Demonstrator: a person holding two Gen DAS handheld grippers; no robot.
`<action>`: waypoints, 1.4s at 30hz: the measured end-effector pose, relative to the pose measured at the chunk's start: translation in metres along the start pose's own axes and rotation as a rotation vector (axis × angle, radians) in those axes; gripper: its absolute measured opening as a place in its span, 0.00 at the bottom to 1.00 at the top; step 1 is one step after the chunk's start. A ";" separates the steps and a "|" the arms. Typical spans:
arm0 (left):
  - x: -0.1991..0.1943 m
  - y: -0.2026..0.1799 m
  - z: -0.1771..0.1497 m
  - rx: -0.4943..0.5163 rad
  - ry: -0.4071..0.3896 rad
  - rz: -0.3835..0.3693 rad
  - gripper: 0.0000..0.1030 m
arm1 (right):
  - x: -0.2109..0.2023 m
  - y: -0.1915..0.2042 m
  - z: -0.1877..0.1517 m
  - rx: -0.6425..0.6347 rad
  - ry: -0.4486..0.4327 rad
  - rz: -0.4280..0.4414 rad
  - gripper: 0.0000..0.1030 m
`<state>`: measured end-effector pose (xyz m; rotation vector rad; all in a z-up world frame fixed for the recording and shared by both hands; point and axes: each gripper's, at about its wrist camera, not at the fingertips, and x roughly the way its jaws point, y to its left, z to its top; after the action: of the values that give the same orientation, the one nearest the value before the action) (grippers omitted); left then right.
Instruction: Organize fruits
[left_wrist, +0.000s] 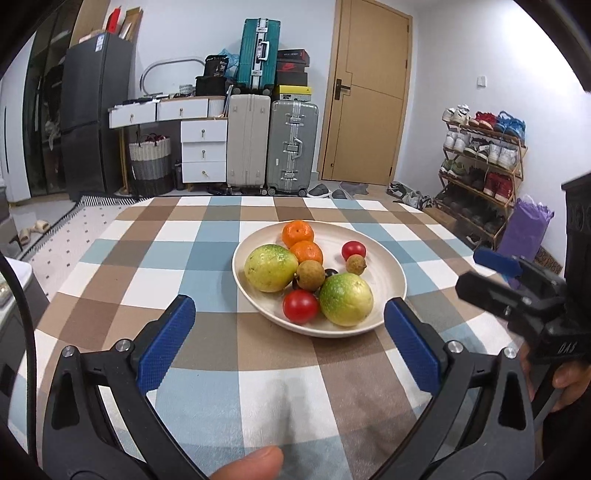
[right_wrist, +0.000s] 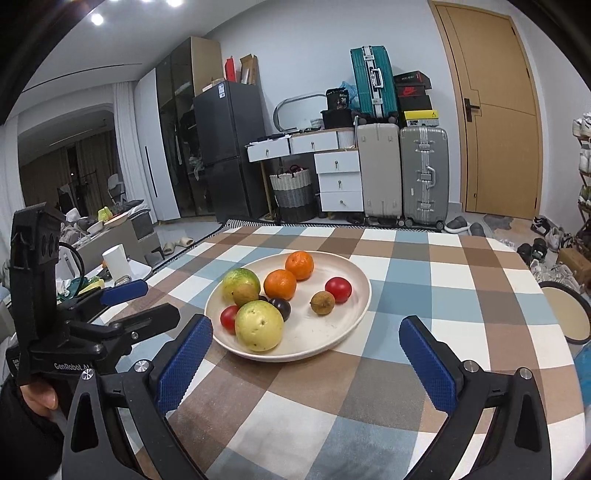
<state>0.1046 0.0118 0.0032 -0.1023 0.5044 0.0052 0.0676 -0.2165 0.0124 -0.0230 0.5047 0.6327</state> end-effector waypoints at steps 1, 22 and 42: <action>-0.001 -0.001 0.000 0.005 -0.002 0.001 0.99 | -0.001 0.000 0.000 0.001 -0.005 0.003 1.00; -0.005 -0.002 0.001 0.006 -0.008 -0.005 0.99 | -0.006 0.009 -0.001 -0.033 -0.020 -0.006 1.00; -0.004 -0.002 0.001 0.009 -0.008 -0.005 0.99 | -0.008 0.011 -0.001 -0.034 -0.018 -0.006 1.00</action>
<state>0.1016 0.0095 0.0062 -0.0943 0.4965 -0.0016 0.0555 -0.2123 0.0164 -0.0512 0.4760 0.6355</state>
